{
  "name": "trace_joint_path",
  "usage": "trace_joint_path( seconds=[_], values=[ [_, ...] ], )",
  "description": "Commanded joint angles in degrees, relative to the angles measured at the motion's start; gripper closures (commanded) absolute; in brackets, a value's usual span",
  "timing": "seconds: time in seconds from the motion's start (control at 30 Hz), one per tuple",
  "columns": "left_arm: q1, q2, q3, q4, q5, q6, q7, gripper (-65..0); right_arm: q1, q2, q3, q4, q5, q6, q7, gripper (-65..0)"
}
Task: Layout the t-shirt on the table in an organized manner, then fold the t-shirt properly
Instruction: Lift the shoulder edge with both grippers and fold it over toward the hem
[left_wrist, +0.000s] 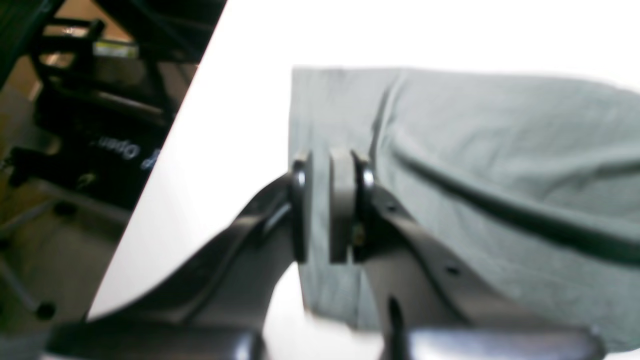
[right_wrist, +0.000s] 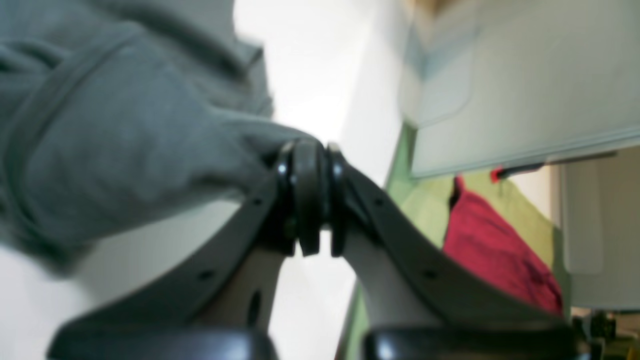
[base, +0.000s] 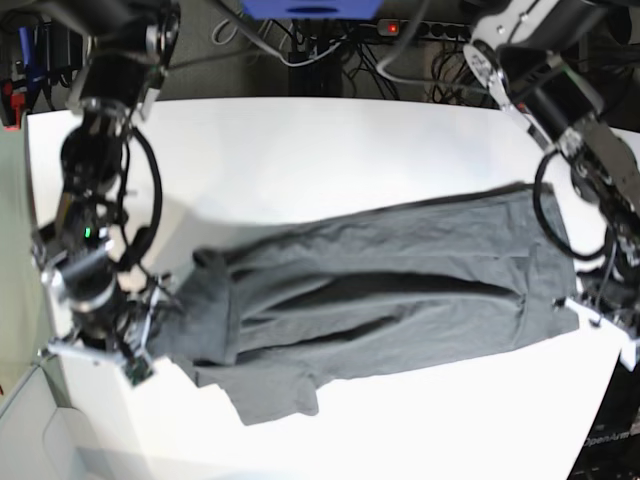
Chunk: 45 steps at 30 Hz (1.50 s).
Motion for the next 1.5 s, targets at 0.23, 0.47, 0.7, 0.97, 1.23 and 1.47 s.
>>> trace_joint_path(
  seconds=[0.23, 0.47, 0.7, 0.97, 1.23, 1.47],
  values=[
    [-12.68, 0.52, 5.21, -5.81, -0.97, 0.1, -1.24, -5.8, 15.93, 2.41, 0.16, -10.2, -0.31, -0.69, 0.99, 0.0],
    [-0.89, 4.39, 4.94, -4.76, -1.49, 0.1, 0.16, -6.8, 12.67, 2.32, 0.08, -11.17, -0.22, -0.69, 1.51, 0.0],
    [11.59, 9.05, 4.77, -3.88, -1.58, 0.1, -4.32, -39.4, 11.0, 0.65, -0.19, -11.43, -0.22, -0.69, 2.83, 0.0],
    [18.53, 13.71, 4.77, -4.76, -1.58, 0.1, -12.06, -47.2, 10.83, 0.39, -0.1, -11.52, -0.13, -0.69, 2.57, 0.0],
    [18.36, 13.71, 5.03, -9.95, -1.58, 0.1, -12.06, -47.1, 9.25, 0.39, -0.1, -11.26, -0.13, -0.69, 2.75, 0.0],
    [18.36, 13.71, 5.21, -13.55, -1.58, 0.1, -14.78, -45.9, 9.25, 0.39, -0.01, -11.52, -0.13, -0.69, 2.75, 0.0]
  ],
)
